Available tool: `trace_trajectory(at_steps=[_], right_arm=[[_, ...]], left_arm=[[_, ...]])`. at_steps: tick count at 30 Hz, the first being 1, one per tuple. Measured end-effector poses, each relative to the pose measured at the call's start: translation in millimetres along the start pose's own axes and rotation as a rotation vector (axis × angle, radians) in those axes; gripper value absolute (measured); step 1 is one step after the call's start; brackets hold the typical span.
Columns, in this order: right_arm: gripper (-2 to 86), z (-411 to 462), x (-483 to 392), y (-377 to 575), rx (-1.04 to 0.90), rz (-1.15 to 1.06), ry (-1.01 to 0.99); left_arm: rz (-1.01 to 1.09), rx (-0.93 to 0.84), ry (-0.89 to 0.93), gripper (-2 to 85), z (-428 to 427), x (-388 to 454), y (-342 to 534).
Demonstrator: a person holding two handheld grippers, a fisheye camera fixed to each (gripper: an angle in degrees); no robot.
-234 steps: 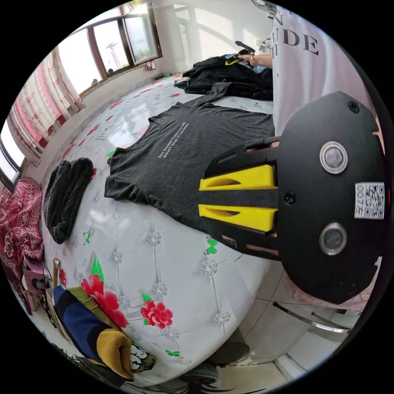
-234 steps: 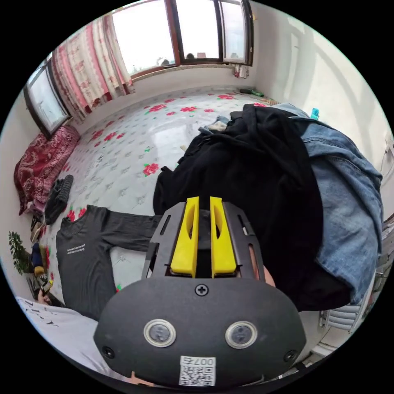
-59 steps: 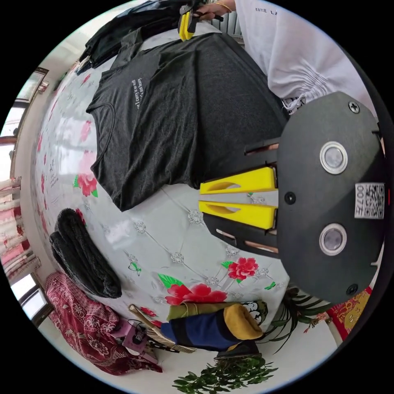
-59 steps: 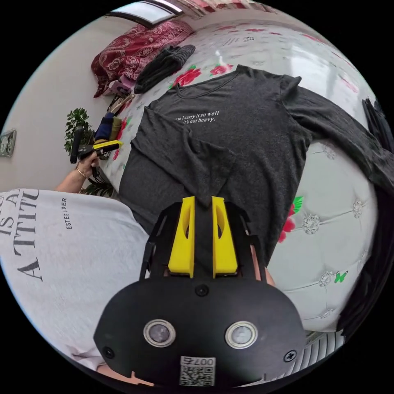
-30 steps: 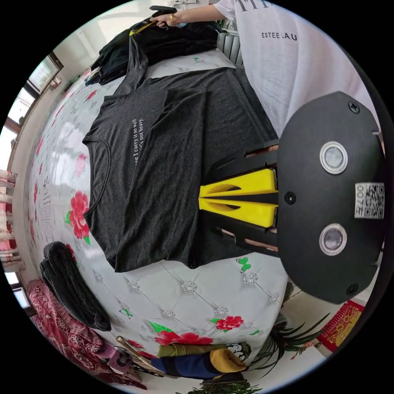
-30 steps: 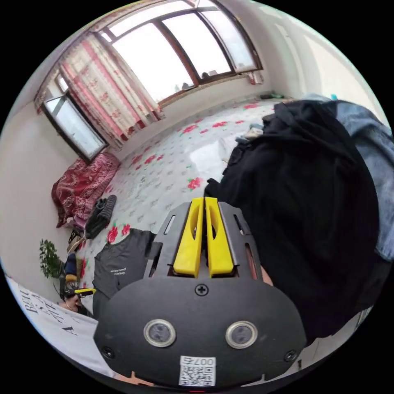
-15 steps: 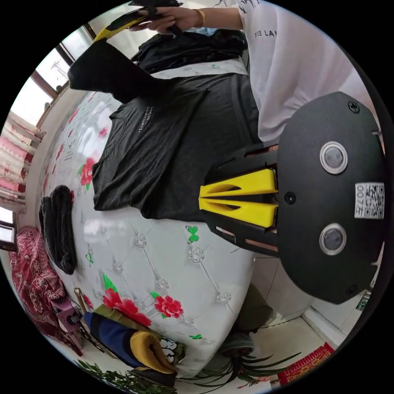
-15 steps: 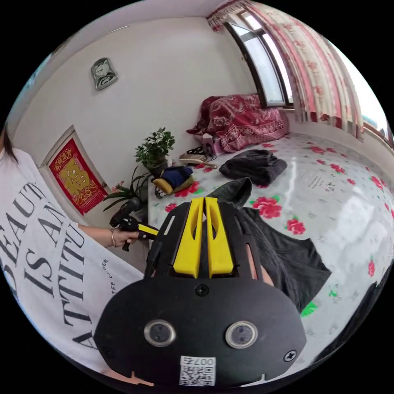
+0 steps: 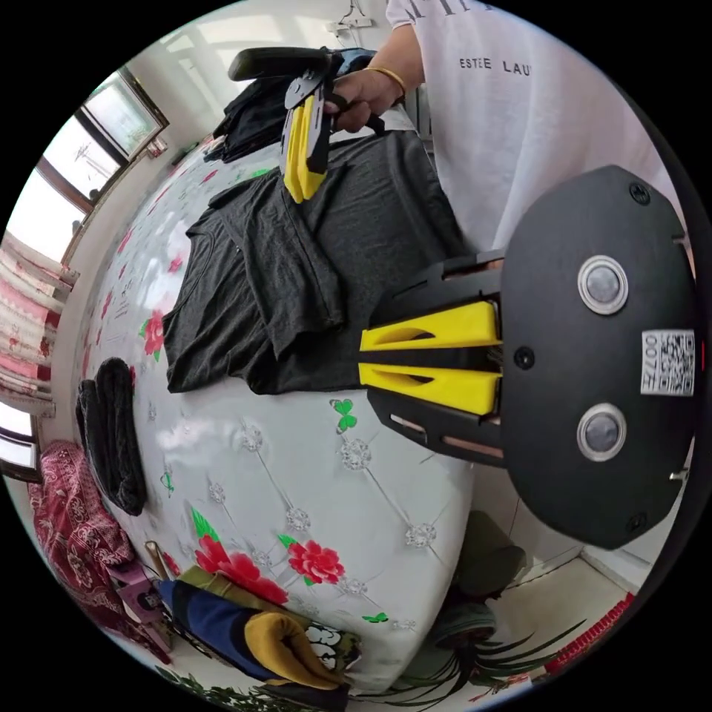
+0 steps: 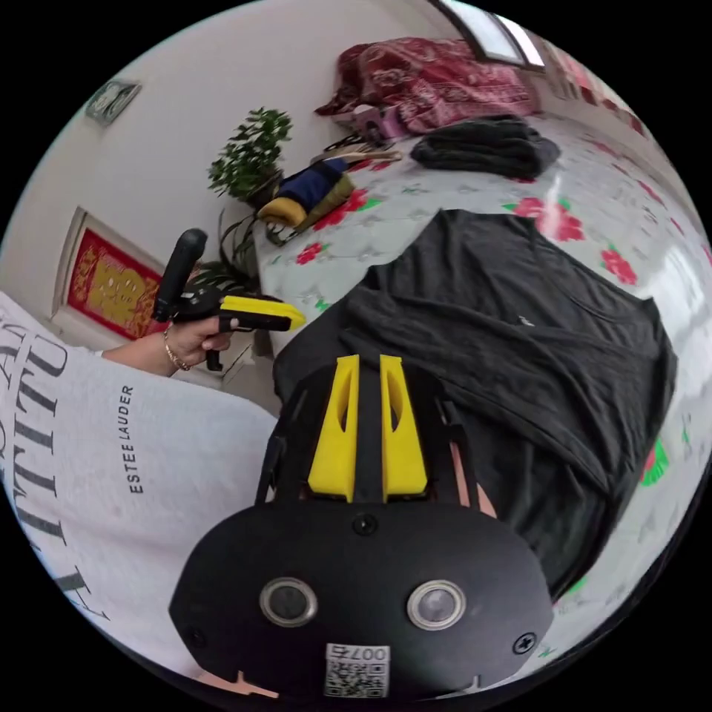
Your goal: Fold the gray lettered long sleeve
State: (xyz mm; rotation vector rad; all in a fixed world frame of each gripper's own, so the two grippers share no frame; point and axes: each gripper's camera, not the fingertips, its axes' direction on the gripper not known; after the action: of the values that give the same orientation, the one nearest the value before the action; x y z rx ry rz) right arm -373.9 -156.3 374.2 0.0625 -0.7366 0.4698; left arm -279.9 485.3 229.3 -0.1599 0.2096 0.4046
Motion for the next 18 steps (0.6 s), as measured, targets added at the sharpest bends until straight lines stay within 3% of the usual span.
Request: trace_trajectory(at_steps=[4,8,11,18], right_arm=[[2.9,-59,92,54,0.072,0.380,0.266],[2.1,-68,150,107,0.044,0.610,0.301],[0.9,-59,164,115,0.030,0.638,0.270],[0.0,-78,163,129,0.021,0.634,0.285]], left_arm=[[0.073,-0.002,0.058,7.7,4,21,-32],[0.126,-0.045,-0.003,2.7,22,56,-56],[0.158,-0.068,-0.063,-0.5,24,74,-57],[0.231,0.012,0.098,-0.9,-52,77,-16]])
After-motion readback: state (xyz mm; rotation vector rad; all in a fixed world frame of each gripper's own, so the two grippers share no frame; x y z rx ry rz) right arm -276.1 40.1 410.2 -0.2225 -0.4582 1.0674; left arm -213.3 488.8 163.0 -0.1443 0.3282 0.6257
